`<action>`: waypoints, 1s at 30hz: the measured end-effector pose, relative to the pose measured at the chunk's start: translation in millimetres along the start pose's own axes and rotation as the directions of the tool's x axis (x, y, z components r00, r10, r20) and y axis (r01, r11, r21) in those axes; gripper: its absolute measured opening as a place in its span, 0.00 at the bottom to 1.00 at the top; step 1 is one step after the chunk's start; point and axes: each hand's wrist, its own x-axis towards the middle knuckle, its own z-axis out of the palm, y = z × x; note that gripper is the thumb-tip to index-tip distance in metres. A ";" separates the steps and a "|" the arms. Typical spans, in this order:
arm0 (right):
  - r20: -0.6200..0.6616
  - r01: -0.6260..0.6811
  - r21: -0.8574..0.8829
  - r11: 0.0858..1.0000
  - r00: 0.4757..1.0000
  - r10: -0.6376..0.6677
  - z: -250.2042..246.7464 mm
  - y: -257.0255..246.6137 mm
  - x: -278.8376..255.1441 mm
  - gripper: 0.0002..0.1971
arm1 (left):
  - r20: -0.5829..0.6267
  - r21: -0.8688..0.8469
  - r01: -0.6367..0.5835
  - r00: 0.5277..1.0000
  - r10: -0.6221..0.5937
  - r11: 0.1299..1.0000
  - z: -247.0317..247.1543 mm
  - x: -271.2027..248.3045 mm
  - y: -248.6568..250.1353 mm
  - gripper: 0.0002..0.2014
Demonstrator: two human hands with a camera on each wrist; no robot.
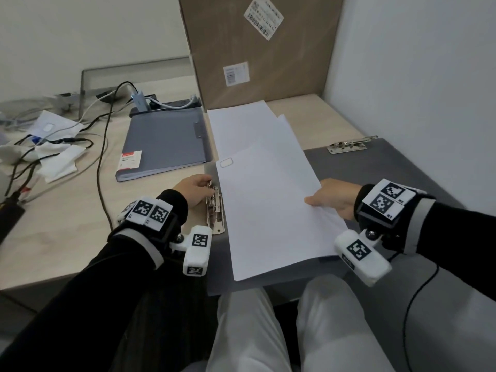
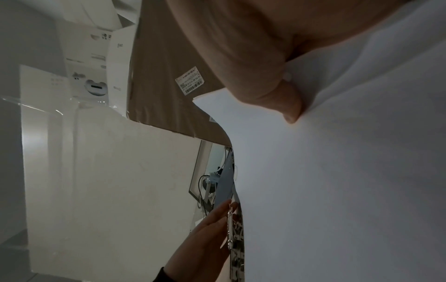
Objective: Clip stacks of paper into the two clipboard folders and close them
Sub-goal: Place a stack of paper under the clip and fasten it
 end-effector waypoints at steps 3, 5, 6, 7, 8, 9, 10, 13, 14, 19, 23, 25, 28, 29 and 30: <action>0.020 -0.015 0.005 1.000 1.000 0.015 1.5 0.9 0.3 0.31 | 0.009 0.007 0.002 1.000 -0.002 1.000 0.6 -1.0 0.3 0.25; 0.024 -0.024 0.010 1.000 0.999 0.024 3.6 -0.2 -3.6 0.29 | 0.016 0.019 -0.004 1.000 0.003 1.000 0.6 -2.2 1.3 0.24; 0.022 -0.026 0.015 1.000 0.999 0.026 5.1 -1.1 -5.5 0.29 | 0.015 0.022 -0.005 1.000 0.004 1.000 0.6 -2.6 1.7 0.24; 0.018 -0.028 0.015 0.999 0.999 0.028 7.1 -2.5 -8.5 0.29 | 0.015 0.023 -0.008 1.000 0.007 1.000 0.5 -2.0 1.1 0.23; 0.014 -0.031 0.014 0.999 0.999 0.031 9.0 -3.8 -11.2 0.28 | 0.018 0.025 -0.009 1.000 0.008 1.000 0.6 -1.6 0.6 0.23; 0.007 -0.028 0.011 1.000 1.000 0.028 10.7 -4.9 -12.8 0.28 | 0.021 0.025 -0.011 1.000 0.010 1.000 0.6 -0.1 -0.7 0.24; 0.004 -0.023 0.005 1.000 1.000 0.023 12.3 -5.8 -14.3 0.27 | 0.024 0.021 -0.009 1.000 0.008 1.000 0.7 -0.8 -0.4 0.24; 0.003 0.004 -0.020 1.000 1.000 -0.004 16.1 -6.8 -18.3 0.27 | 0.037 0.026 -0.006 0.999 0.005 1.000 1.2 1.1 -2.8 0.29; 0.008 0.018 -0.030 0.999 1.000 -0.018 17.3 -7.2 -20.1 0.27 | 0.048 0.047 -0.008 0.999 0.005 0.999 1.1 2.2 -3.9 0.34; -0.015 0.090 -0.100 0.991 0.996 -0.092 21.1 -8.0 -27.9 0.22 | 0.097 0.214 -0.017 0.995 -0.004 0.977 5.7 -7.1 6.2 0.48; 0.001 0.115 -0.129 0.985 0.993 -0.116 20.5 -8.9 -31.7 0.22 | 0.061 0.379 -0.046 0.998 0.024 0.924 11.7 -6.9 12.2 0.43; 0.011 0.115 -0.130 0.985 0.993 -0.114 19.8 -7.6 -32.2 0.22 | 0.060 0.419 -0.056 0.998 0.034 0.906 13.7 -7.2 13.5 0.43; 0.015 0.112 -0.120 0.986 0.994 -0.111 21.0 -5.4 -33.2 0.22 | 0.070 0.452 -0.068 0.997 0.040 0.890 15.3 -8.6 15.5 0.42; 0.017 0.105 -0.115 0.988 0.994 -0.103 20.9 -6.1 -34.4 0.22 | 0.075 0.461 -0.070 0.996 0.040 0.884 15.9 -8.5 15.6 0.41; 0.008 0.101 -0.112 0.989 0.995 -0.100 21.0 -7.9 -37.1 0.22 | 0.081 0.474 -0.076 0.996 0.043 0.877 16.1 -8.5 15.6 0.41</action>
